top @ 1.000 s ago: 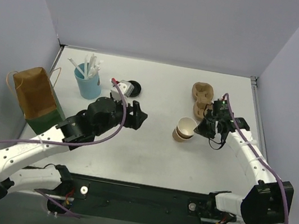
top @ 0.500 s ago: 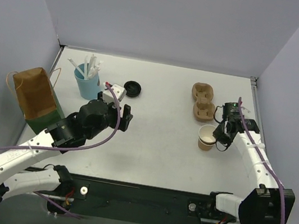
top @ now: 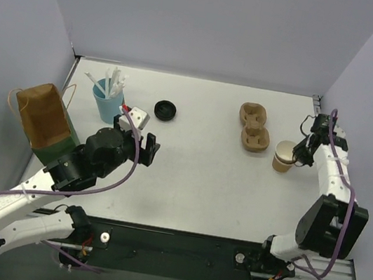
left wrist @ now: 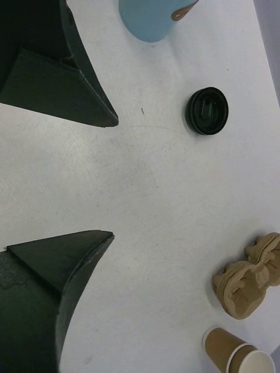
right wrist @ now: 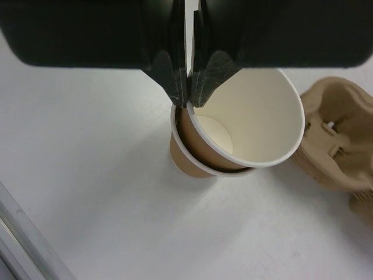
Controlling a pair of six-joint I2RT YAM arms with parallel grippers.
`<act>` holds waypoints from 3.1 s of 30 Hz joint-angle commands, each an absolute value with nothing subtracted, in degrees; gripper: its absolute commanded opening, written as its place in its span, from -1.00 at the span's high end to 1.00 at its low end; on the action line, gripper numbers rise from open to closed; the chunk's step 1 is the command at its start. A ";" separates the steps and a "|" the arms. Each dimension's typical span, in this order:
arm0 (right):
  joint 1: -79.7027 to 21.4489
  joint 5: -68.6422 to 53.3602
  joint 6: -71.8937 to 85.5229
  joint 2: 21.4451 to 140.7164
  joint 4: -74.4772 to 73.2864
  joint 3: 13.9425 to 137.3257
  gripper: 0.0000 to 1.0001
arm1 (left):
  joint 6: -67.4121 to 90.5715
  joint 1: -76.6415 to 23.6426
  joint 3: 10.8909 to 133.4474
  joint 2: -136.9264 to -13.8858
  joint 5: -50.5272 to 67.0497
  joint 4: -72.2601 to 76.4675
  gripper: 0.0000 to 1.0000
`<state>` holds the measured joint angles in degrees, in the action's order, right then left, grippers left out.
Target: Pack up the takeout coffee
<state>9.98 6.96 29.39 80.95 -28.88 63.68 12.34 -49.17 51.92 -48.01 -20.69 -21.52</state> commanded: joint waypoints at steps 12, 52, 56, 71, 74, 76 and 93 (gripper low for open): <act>18.63 -10.02 32.34 97.47 -22.50 84.19 1.00 | 10.90 -50.36 50.45 -44.74 -21.27 -20.66 -0.63; -43.32 1.56 45.26 82.26 -25.58 65.21 1.00 | 5.19 -50.98 46.76 -41.84 -24.61 -17.05 -0.64; -45.00 3.86 46.31 84.90 -25.23 66.01 0.99 | 5.19 -51.06 46.84 -42.01 -24.52 -17.05 -0.64; -45.26 6.85 47.47 86.05 -24.17 64.42 0.46 | 5.45 -51.33 47.29 -42.71 -23.99 -18.28 -0.63; -44.83 7.12 46.50 83.59 -25.83 64.86 0.42 | 5.36 -51.68 47.63 -42.98 -24.34 -18.63 -0.62; -44.91 7.56 44.83 80.61 -26.54 64.60 0.39 | 6.50 -51.85 47.99 -43.24 -25.22 -20.29 -0.62; -50.36 13.10 31.91 51.17 -28.65 51.77 -0.43 | 7.03 -40.19 83.22 -85.50 -16.01 -34.81 -0.51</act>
<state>-49.91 10.46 36.23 55.79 -27.51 53.23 8.95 -45.74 76.16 -77.87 -22.09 -33.28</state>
